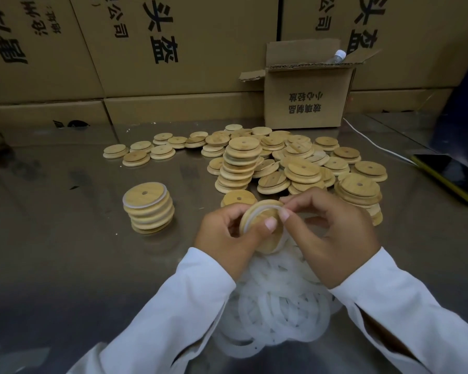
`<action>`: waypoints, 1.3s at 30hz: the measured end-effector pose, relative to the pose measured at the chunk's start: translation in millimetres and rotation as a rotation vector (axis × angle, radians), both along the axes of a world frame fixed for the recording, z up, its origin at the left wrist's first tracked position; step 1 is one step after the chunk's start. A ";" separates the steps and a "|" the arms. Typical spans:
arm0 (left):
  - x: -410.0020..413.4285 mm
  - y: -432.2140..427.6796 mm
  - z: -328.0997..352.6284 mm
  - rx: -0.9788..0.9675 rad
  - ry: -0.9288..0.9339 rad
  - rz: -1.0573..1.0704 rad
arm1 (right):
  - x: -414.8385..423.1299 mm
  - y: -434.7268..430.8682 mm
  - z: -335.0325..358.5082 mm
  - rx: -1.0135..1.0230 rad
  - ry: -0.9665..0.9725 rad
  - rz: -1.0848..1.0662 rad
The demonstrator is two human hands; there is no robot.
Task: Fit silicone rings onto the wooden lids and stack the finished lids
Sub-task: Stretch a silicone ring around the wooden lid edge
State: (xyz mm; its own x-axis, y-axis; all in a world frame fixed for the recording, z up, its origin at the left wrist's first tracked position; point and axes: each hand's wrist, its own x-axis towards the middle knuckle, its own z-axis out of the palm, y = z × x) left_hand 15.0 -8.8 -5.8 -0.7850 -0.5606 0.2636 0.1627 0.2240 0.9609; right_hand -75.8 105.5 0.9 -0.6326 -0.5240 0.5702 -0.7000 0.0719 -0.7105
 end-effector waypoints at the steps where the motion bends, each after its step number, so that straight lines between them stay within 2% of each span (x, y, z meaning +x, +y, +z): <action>1: -0.4 -0.1 -0.4 0.001 0.002 0.003 | -0.7 -0.1 0.0 -0.004 -0.009 -0.021; 6: -2.4 -0.8 -0.8 -0.052 -0.005 0.006 | -4.1 0.6 0.4 0.019 -0.037 -0.073; 13: -2.5 -1.5 -0.4 -0.132 0.004 0.025 | -10.8 1.6 4.7 0.045 -0.205 0.037; 19: -2.0 -3.5 1.1 -0.154 0.016 0.021 | -13.8 3.0 6.4 0.071 -0.229 0.058; 25: -1.1 -7.7 1.7 0.025 0.080 -0.003 | -14.0 2.0 5.0 0.024 -0.229 0.071; 30: -2.1 -6.0 -2.7 0.091 0.045 0.023 | -12.2 -0.1 0.3 -0.025 -0.213 0.082; 34: -3.0 -7.1 -4.7 0.163 0.002 0.095 | -6.2 -2.6 -3.2 0.042 -0.143 0.098; 39: -4.2 -7.6 -2.5 0.294 -0.012 0.089 | -5.4 -4.7 -4.7 0.036 -0.099 -0.002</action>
